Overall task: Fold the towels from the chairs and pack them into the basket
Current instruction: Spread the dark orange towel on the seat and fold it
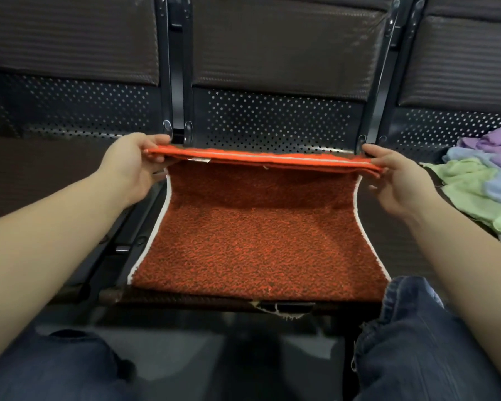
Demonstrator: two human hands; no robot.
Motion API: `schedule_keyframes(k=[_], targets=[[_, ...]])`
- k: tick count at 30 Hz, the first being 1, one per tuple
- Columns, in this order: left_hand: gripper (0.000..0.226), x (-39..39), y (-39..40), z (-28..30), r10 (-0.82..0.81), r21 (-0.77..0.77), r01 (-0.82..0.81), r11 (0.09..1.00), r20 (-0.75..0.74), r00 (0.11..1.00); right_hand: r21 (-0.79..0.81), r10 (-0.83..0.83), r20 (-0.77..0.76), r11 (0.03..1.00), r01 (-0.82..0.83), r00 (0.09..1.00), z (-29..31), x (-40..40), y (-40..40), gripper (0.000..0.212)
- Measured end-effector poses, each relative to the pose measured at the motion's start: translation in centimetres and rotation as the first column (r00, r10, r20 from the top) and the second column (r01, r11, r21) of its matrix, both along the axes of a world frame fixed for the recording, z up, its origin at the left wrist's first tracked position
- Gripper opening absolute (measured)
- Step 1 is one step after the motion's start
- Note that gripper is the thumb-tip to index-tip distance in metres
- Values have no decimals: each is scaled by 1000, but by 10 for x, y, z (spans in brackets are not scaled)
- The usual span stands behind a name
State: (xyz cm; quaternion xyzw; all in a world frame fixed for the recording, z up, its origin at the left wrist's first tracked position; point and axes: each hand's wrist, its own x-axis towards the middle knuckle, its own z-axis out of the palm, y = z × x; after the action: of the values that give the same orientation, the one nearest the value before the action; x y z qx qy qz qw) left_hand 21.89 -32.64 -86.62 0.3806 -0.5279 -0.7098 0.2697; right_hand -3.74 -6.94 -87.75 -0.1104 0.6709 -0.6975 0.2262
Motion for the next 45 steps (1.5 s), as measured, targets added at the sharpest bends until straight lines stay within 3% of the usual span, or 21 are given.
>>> schedule_keyframes(k=[5, 9, 11, 14, 18, 22, 23, 25, 27, 29, 31, 33, 36, 39, 42, 45], targets=[[41, 27, 10, 1, -132, -119, 160, 980, 213, 968, 182, 160, -65, 972, -146, 985, 4, 5, 31, 33], [42, 53, 23, 4, -217, -152, 309, 939, 435, 874, 391, 363, -61, 866, -312, 930, 13, 21, 60, 34], [40, 65, 29, 5, -263, -155, 412, 898, 562, 784, 462, 432, 17, 796, -390, 902, 17, 31, 73, 33], [46, 80, 40, 3, -347, -97, 605, 790, 742, 573, 623, 521, 92, 635, -457, 849, 19, 46, 83, 24], [53, 87, 54, -5, -401, 42, 712, 701, 849, 345, 740, 545, 174, 477, -474, 820, 18, 65, 86, 21], [63, 85, 61, -6, -319, 43, 749, 661, 920, 229, 894, 592, 109, 294, -339, 798, 21, 76, 80, 14], [63, 83, 62, -5, -265, 19, 760, 650, 943, 202, 946, 617, 60, 215, -242, 785, 24, 79, 76, 12], [58, 79, 63, -1, -24, -97, 820, 564, 991, 134, 996, 657, -37, 89, -28, 753, 28, 89, 67, 29], [55, 73, 67, -2, 254, -242, 869, 432, 957, 140, 990, 655, -139, 113, 86, 742, 25, 101, 55, 48], [58, 64, 78, -8, 345, -334, 874, 352, 915, 211, 979, 683, -199, 174, 108, 703, 14, 114, 41, 64], [61, 53, 93, -18, 284, -376, 886, 272, 911, 300, 971, 756, -217, 231, 58, 618, -2, 126, 27, 68], [61, 40, 108, -30, 155, -331, 920, 211, 940, 303, 963, 814, -228, 270, -1, 534, -15, 141, 14, 66], [61, 22, 123, -42, 27, -264, 951, 160, 964, 264, 959, 862, -228, 278, -47, 453, -33, 157, -5, 63], [61, 6, 129, -52, -31, -253, 957, 138, 965, 260, 952, 867, -234, 297, -79, 440, -44, 158, -21, 59], [63, -5, 123, -59, -43, -252, 957, 143, 965, 260, 956, 864, -209, 279, -89, 459, -49, 145, -29, 60], [72, -8, 104, -66, -33, -252, 946, 205, 964, 264, 970, 840, -161, 233, -76, 519, -55, 126, -27, 67]])
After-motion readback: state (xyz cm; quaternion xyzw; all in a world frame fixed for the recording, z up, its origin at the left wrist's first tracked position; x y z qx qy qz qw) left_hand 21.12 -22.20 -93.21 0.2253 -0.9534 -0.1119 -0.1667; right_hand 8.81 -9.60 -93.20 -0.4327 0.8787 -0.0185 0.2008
